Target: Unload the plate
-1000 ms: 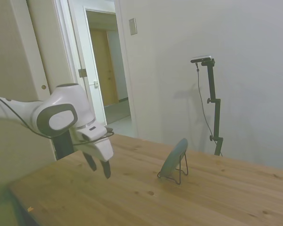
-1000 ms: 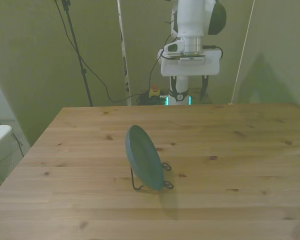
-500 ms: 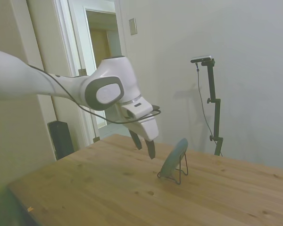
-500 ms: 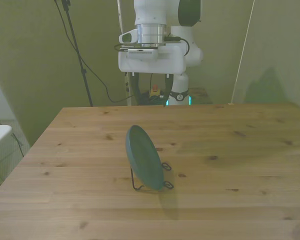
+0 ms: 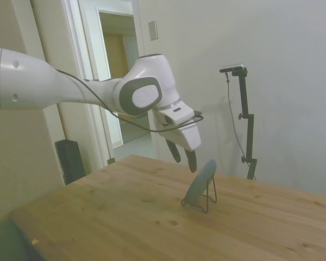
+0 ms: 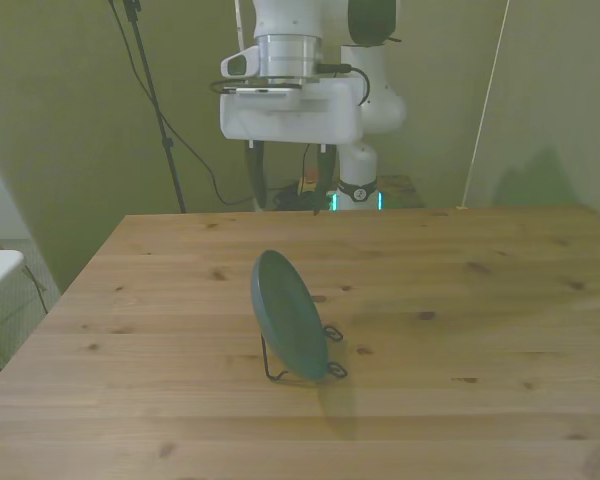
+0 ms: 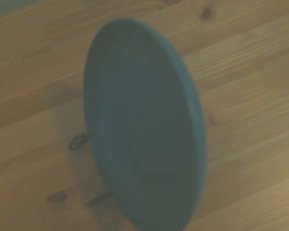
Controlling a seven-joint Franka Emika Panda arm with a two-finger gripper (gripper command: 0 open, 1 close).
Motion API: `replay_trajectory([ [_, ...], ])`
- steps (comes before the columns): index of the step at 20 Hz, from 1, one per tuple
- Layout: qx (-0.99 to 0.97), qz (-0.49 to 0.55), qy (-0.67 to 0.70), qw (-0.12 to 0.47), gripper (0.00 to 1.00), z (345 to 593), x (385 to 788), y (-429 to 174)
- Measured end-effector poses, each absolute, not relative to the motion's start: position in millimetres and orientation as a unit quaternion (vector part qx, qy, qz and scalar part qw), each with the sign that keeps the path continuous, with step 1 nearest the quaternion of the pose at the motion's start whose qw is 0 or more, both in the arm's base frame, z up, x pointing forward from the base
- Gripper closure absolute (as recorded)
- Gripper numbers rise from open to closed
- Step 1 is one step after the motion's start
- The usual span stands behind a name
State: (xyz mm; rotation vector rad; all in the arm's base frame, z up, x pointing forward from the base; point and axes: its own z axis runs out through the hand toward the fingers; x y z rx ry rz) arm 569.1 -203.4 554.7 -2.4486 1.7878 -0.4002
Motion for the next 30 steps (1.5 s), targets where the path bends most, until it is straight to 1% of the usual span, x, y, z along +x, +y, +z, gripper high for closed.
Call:
replay_trajectory([
  [2, -0.796, -0.130, 0.589, 0.037, 0.00, 552, 584, -215],
  [6, -0.795, -0.111, 0.596, 0.026, 0.00, 536, 609, -226],
  [9, -0.796, -0.103, 0.595, 0.020, 0.00, 532, 621, -228],
  [12, -0.803, -0.105, 0.586, 0.006, 0.00, 538, 630, -222],
  [14, -0.809, -0.106, 0.577, -0.016, 0.00, 539, 637, -213],
  [17, -0.819, -0.099, 0.563, -0.050, 0.00, 525, 649, -197],
  [20, -0.826, -0.089, 0.552, -0.063, 0.00, 512, 656, -184],
  [26, -0.834, -0.095, 0.536, -0.092, 0.00, 508, 662, -175],
  [27, -0.834, -0.096, 0.534, -0.095, 1.00, 508, 662, -174],
  [30, -0.835, -0.098, 0.532, -0.101, 1.00, 508, 663, -172],
])
